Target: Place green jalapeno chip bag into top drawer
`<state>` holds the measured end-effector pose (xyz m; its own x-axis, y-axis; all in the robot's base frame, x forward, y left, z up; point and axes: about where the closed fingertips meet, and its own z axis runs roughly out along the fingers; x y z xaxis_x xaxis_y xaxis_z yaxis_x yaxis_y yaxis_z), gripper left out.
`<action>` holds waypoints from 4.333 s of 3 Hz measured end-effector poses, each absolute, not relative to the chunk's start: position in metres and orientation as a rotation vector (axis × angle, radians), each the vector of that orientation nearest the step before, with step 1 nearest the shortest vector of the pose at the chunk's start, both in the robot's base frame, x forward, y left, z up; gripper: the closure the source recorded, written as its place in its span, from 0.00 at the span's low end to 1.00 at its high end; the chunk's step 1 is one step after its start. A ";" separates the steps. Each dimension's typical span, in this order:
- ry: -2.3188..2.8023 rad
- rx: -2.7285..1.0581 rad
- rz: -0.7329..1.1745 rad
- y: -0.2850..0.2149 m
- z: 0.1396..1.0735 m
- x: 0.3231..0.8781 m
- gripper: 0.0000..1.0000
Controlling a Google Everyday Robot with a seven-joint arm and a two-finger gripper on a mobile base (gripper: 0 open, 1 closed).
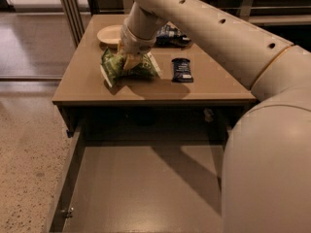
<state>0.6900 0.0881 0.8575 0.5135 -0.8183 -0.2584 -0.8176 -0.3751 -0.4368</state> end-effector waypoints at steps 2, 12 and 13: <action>1.177 -2.231 0.134 0.068 0.899 0.652 1.00; 1.095 -2.447 0.415 0.017 0.820 0.446 1.00; 1.093 -2.471 0.416 0.020 0.814 0.442 1.00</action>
Offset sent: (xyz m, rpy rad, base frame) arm -0.0646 -0.0379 0.0667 0.1628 0.0259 0.2020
